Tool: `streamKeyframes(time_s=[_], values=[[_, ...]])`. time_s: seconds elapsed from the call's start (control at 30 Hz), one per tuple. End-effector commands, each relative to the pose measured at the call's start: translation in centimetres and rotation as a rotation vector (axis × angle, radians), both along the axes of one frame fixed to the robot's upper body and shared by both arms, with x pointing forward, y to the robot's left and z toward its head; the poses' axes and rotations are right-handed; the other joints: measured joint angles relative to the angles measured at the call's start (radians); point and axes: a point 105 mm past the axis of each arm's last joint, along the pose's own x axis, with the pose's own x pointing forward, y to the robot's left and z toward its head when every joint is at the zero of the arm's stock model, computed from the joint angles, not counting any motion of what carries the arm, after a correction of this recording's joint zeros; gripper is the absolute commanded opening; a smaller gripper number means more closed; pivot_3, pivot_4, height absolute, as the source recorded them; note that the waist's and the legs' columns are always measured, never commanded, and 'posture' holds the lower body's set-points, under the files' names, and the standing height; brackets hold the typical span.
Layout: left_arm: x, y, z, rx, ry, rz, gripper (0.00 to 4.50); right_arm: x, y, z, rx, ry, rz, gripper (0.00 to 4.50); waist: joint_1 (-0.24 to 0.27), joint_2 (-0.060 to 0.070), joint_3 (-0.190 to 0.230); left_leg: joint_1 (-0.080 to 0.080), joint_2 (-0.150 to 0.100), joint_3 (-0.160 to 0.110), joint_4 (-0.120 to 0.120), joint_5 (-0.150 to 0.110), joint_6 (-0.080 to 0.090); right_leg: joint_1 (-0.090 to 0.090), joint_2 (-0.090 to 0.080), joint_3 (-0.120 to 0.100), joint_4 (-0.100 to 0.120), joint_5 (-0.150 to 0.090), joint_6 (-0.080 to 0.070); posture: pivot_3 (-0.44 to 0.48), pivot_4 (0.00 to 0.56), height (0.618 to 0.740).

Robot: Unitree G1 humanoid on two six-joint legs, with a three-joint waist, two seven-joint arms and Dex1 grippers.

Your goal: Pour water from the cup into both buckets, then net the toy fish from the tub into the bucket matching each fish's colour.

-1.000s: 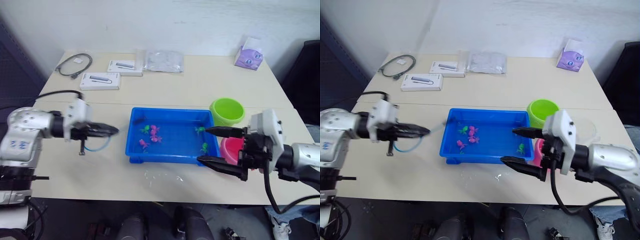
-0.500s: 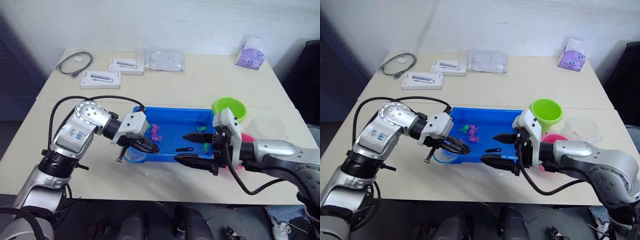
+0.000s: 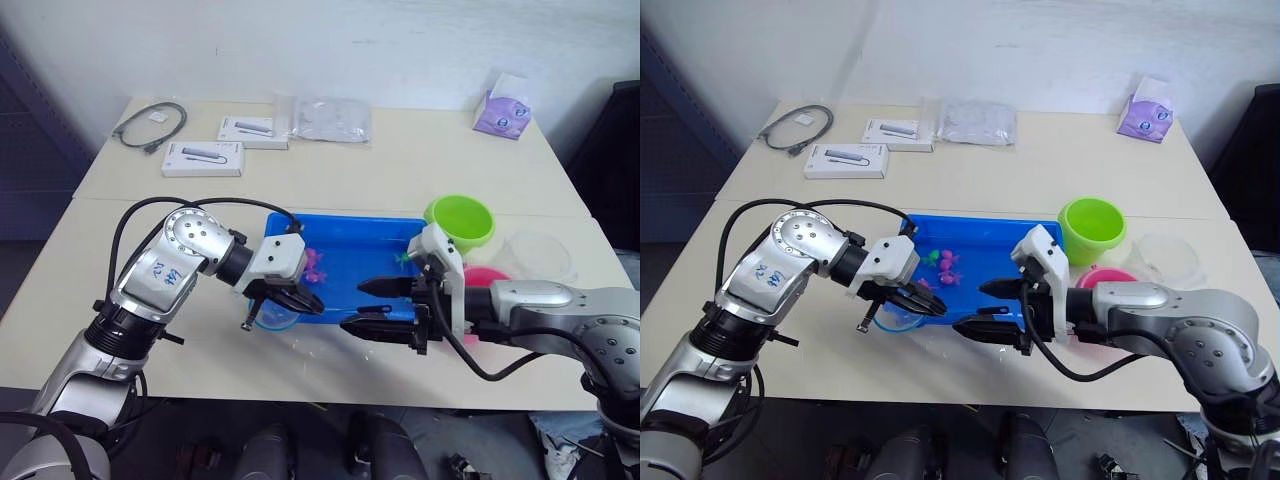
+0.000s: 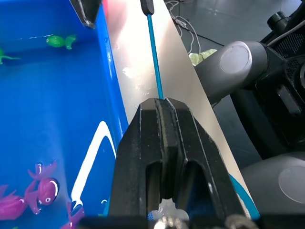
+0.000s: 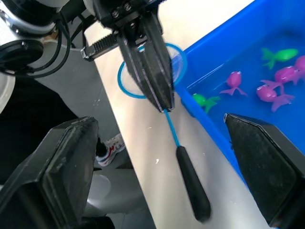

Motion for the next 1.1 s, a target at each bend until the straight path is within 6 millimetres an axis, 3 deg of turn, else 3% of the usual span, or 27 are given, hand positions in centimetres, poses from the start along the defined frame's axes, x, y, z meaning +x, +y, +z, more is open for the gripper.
streamKeyframes(time_s=[0.03, 0.3, 0.4, 0.63, 0.87, 0.97, 1.1], values=[[-0.3, -0.3, 0.7, 0.000, -0.035, -0.021, 0.02, -0.3, 0.2, 0.2, -0.006, -0.003, 0.024, 4.50, 0.000, 0.000, 0.000, 0.000, 0.000, 0.000, 0.000, 0.000, 0.000, 0.000, 0.000, 0.000, 0.000, 0.000, 0.000, 0.000, 0.150, 0.740], [-0.4, -0.6, 0.7, -0.006, -0.037, -0.019, 0.02, -0.5, 0.0, -0.2, -0.004, 0.027, 0.020, 4.50, 0.001, 0.000, 0.000, -0.003, 0.000, -0.003, 0.001, 0.000, 0.000, 0.000, 0.000, -0.003, 0.000, 0.000, 0.000, 0.000, 0.150, 0.740], [-0.4, -0.8, 0.7, -0.010, -0.039, -0.017, 0.00, -0.4, -0.2, -0.4, -0.002, 0.037, 0.006, 3.68, 0.001, 0.000, 0.000, -0.005, 0.000, -0.005, 0.003, 0.000, 0.000, -0.001, 0.000, -0.005, -0.001, 0.000, 0.000, 0.000, 0.150, 0.740], [-0.7, -1.1, 0.5, -0.013, -0.037, -0.025, 0.00, -0.3, -0.3, -0.6, 0.005, 0.036, -0.008, 0.14, 0.001, 0.000, 0.000, -0.006, -0.001, -0.006, 0.004, 0.000, 0.001, 0.000, 0.000, -0.007, -0.001, 0.000, 0.000, 0.000, 0.150, 0.740], [-0.7, -0.7, 0.5, -0.022, -0.032, -0.019, 0.00, -0.3, -0.3, -0.5, 0.010, 0.027, -0.003, 0.06, 0.001, 0.000, 0.000, -0.006, -0.001, -0.007, 0.004, 0.001, 0.001, 0.000, 0.001, -0.007, -0.001, 0.000, 0.000, 0.000, 0.150, 0.740], [-0.6, -0.8, 2.4, -0.161, -0.026, -0.019, 1.02, -0.4, -0.2, -0.3, 0.014, 0.013, 0.009, 0.00, 0.001, 0.000, 0.000, -0.006, -0.001, -0.007, 0.004, 0.001, 0.001, 0.000, 0.001, -0.007, -0.001, 0.000, 0.000, 0.000, 0.150, 0.740], [0.2, 2.5, 8.9, -0.487, -0.056, 0.017, 2.84, -0.8, -1.0, 0.8, 0.046, -0.030, 0.016, 0.00, 0.001, 0.000, 0.000, -0.007, -0.001, -0.008, 0.004, 0.001, 0.001, 0.000, -0.001, -0.008, -0.001, 0.000, 0.000, 0.000, 0.150, 0.740]])
